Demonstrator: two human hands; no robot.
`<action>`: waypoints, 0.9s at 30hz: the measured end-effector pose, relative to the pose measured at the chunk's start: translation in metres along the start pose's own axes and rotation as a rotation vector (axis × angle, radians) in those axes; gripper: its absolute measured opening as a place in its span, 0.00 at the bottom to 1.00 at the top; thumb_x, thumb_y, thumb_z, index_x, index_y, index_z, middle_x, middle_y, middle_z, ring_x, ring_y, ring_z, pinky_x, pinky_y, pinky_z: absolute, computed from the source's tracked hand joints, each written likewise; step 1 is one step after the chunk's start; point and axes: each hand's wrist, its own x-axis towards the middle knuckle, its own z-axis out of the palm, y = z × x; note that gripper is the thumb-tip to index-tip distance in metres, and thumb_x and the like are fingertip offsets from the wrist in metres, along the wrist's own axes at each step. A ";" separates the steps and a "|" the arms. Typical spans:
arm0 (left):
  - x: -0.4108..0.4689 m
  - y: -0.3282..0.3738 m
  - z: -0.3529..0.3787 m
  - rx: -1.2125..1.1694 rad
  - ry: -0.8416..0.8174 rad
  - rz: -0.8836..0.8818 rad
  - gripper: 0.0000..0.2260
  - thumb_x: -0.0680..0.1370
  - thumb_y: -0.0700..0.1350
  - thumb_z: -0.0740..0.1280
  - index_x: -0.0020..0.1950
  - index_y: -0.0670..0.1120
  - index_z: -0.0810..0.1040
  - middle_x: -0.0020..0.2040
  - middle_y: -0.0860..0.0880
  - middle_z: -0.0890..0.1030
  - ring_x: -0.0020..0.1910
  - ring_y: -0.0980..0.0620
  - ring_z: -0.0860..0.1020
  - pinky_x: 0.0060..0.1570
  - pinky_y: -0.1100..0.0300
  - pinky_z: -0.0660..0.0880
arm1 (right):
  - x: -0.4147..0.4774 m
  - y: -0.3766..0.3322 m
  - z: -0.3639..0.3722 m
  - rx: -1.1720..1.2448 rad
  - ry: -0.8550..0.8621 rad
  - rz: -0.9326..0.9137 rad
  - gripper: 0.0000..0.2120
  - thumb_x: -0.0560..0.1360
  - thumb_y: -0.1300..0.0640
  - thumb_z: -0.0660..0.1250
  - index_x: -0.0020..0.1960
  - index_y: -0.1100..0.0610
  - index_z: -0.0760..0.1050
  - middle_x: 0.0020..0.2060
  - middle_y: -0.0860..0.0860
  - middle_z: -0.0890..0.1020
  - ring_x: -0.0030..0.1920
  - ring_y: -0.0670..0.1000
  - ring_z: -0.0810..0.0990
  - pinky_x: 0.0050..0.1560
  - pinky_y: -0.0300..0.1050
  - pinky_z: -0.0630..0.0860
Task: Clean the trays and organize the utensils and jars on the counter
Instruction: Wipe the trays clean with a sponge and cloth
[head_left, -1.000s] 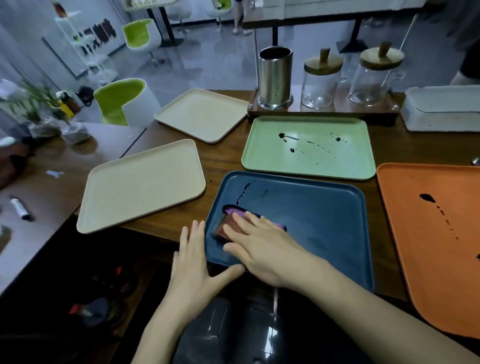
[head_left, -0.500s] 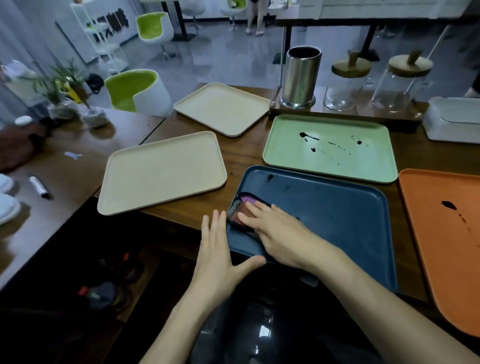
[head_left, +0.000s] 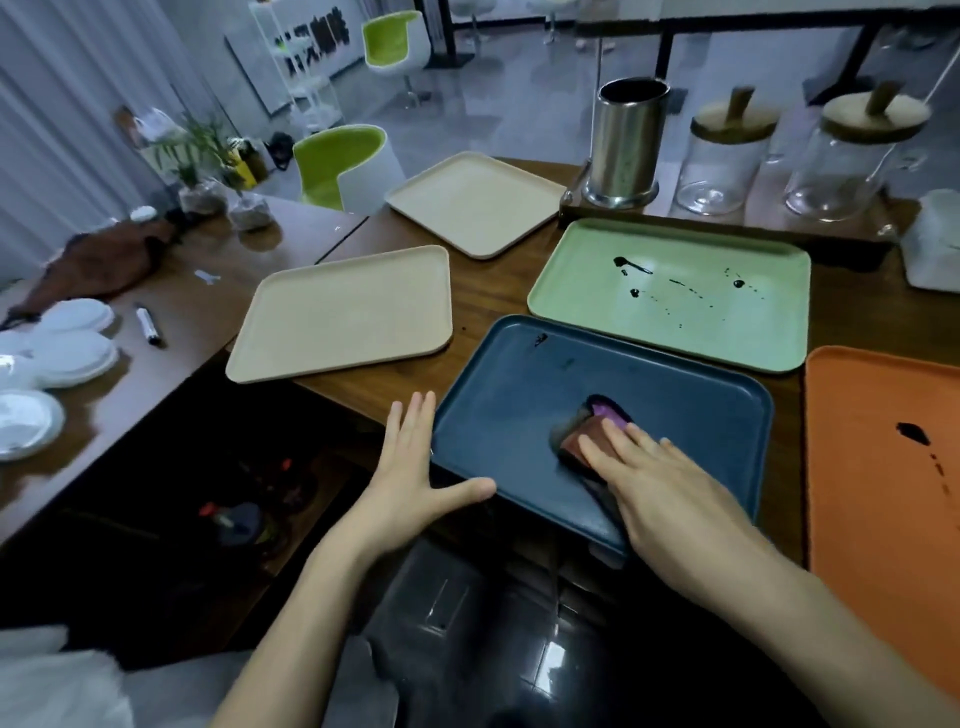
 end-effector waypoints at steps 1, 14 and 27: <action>0.000 0.001 0.000 0.000 0.001 -0.011 0.60 0.65 0.73 0.72 0.84 0.54 0.38 0.82 0.61 0.35 0.76 0.64 0.28 0.79 0.53 0.40 | -0.004 0.004 -0.001 0.009 0.005 0.010 0.30 0.82 0.60 0.52 0.81 0.44 0.50 0.81 0.49 0.51 0.81 0.53 0.50 0.79 0.50 0.49; 0.003 0.009 -0.004 0.162 -0.022 -0.035 0.62 0.60 0.82 0.65 0.83 0.58 0.37 0.82 0.58 0.35 0.78 0.56 0.30 0.79 0.40 0.39 | -0.009 -0.001 0.002 0.026 0.072 -0.023 0.28 0.82 0.55 0.54 0.80 0.51 0.51 0.81 0.54 0.51 0.81 0.54 0.46 0.79 0.51 0.46; 0.010 -0.005 0.000 0.466 0.028 0.053 0.55 0.63 0.86 0.45 0.83 0.59 0.39 0.82 0.55 0.35 0.80 0.51 0.30 0.79 0.42 0.39 | -0.002 -0.027 0.024 0.006 0.158 0.012 0.30 0.82 0.56 0.57 0.81 0.51 0.52 0.81 0.54 0.51 0.81 0.54 0.49 0.78 0.51 0.43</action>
